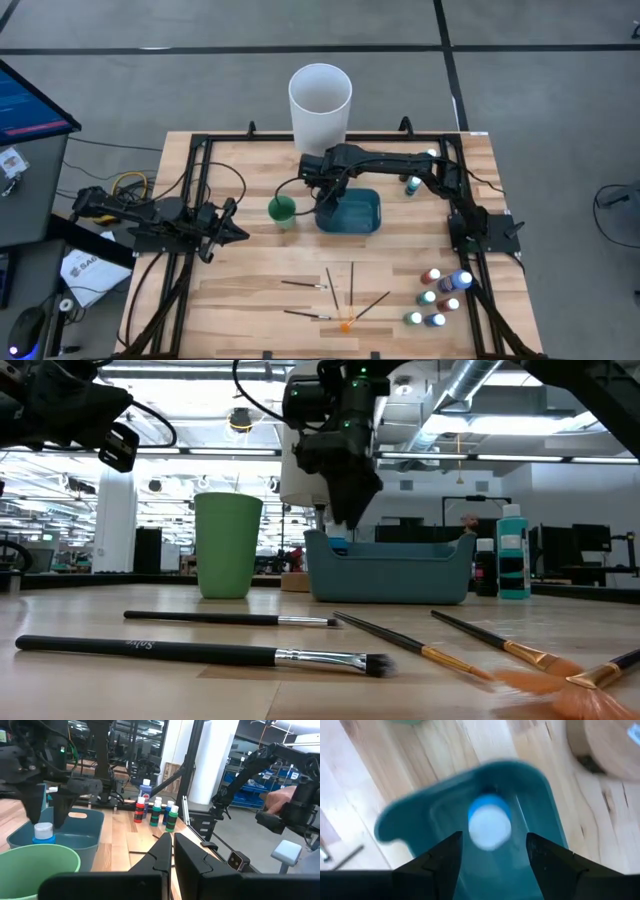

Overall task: Pick & Place Paint Supplies
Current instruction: Put the left small red paint bottle into the green bin

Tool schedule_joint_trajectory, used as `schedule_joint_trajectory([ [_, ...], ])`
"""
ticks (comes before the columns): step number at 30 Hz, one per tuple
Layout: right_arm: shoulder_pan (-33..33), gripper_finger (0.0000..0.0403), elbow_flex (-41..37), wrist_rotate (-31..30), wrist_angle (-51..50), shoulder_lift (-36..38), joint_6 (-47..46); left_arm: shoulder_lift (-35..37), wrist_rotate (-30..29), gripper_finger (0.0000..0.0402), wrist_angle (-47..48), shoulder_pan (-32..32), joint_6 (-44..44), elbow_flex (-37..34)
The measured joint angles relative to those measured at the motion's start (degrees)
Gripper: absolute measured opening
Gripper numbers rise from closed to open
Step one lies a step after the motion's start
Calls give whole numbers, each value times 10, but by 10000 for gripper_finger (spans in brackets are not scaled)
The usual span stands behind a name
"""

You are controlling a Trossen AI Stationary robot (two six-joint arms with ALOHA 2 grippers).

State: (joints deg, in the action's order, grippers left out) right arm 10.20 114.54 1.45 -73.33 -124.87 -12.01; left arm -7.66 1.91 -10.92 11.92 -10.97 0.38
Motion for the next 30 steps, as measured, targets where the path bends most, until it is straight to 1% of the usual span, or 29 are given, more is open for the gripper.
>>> schedule_joint_trajectory([
  [5, -13, 202, 2, -2, -64, 28, 0, 0, 0, 8, -1, 0, 0, 0],
  [7, -21, 198, 2, -16, -97, 45, -4, 0, 0, 8, -3, 0, 0, 0],
  [11, -36, 189, -9, -76, -149, 93, -29, 0, 0, 8, -4, 0, 0, 0],
  [15, -38, 183, -55, -137, -171, 162, -89, 0, 0, 8, -4, 0, 0, 0],
  [19, -29, 183, -142, -163, -169, 251, -159, 0, 0, 8, -6, 0, 0, 0],
  [24, -22, 191, -287, -165, -168, 376, -274, 0, 0, 8, -7, 0, 0, 0],
  [26, -22, 196, -346, -161, -167, 425, -321, 0, 0, 8, -8, 0, 0, 0],
  [30, -39, 204, -442, -125, -161, 506, -411, 0, 0, 8, -8, 0, 0, 0],
])
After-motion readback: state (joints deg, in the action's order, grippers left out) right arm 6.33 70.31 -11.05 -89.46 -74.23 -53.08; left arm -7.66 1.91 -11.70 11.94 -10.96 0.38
